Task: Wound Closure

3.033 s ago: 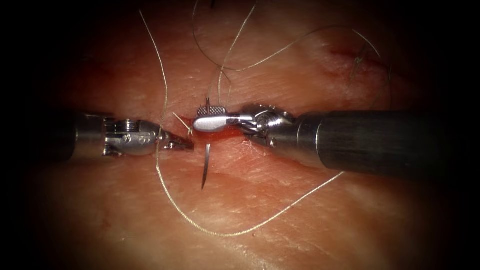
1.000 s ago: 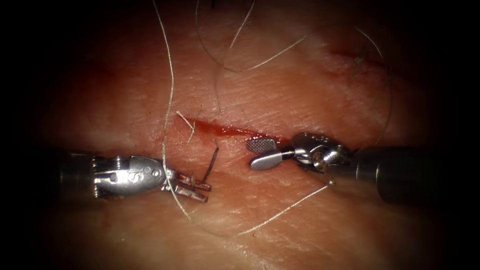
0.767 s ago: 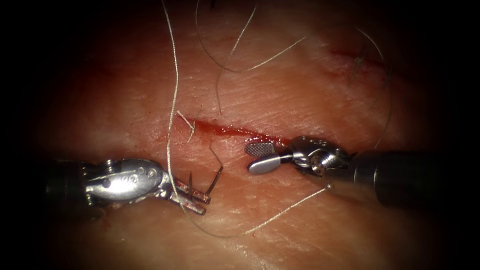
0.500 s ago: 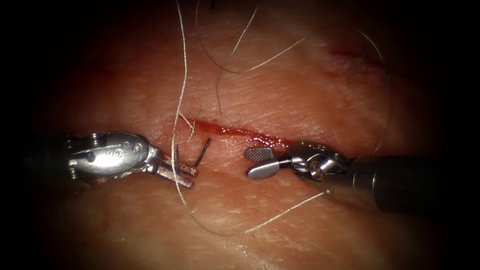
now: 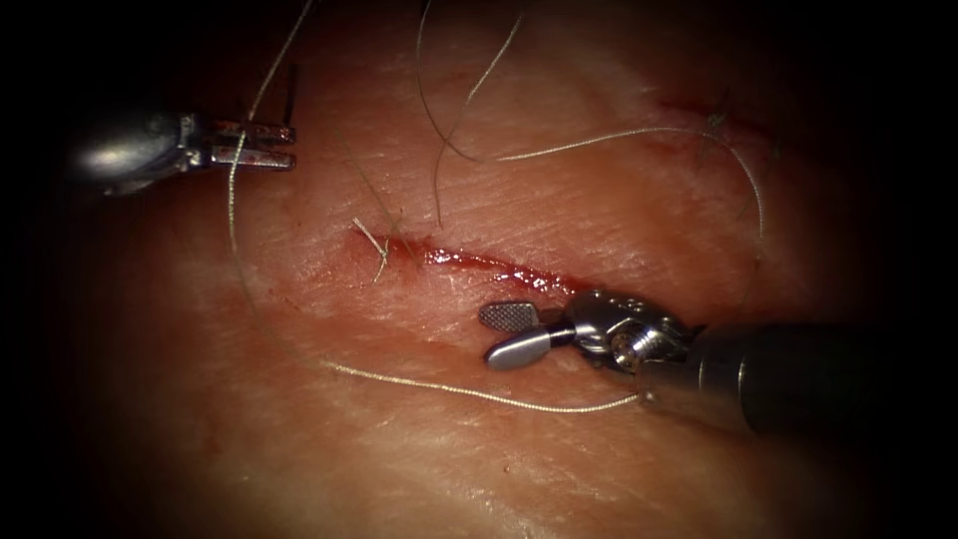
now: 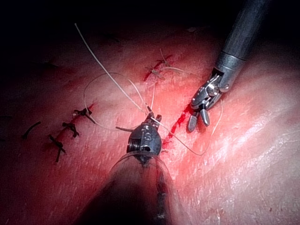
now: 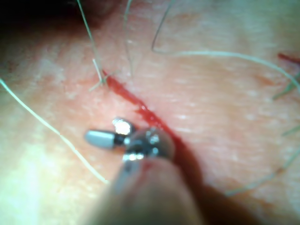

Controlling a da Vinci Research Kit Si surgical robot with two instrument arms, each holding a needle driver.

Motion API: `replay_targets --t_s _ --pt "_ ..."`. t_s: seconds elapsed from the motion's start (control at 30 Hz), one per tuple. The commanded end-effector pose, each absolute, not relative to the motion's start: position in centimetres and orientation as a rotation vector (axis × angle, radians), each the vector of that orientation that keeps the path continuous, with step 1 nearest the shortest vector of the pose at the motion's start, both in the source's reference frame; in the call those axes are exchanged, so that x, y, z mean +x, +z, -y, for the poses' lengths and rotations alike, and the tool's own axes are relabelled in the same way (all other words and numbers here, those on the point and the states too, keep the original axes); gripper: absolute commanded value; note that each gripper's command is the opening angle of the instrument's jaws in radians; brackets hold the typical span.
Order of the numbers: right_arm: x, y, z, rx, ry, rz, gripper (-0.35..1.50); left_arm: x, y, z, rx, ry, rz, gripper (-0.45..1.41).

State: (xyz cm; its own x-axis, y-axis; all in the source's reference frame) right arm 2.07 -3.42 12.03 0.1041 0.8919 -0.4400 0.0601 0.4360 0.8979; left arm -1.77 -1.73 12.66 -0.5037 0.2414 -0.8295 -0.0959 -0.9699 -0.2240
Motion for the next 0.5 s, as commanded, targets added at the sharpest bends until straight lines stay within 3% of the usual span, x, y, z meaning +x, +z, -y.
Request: replay_targets --t_s 0.03,0.23,0.5 --pt "2.19 12.09 3.45 0.902 0.752 -1.350 1.27 -1.79 12.71 1.71 -1.435 2.578 0.197 -0.45" --pt "2.41 12.00 3.34 0.536 0.551 -1.354 1.27 -1.69 12.66 1.66 -1.393 2.597 0.125 -0.45" --pt "2.60 11.78 3.28 0.202 0.378 -1.214 0.92 -1.67 12.54 2.03 -1.460 2.560 0.150 -0.45"
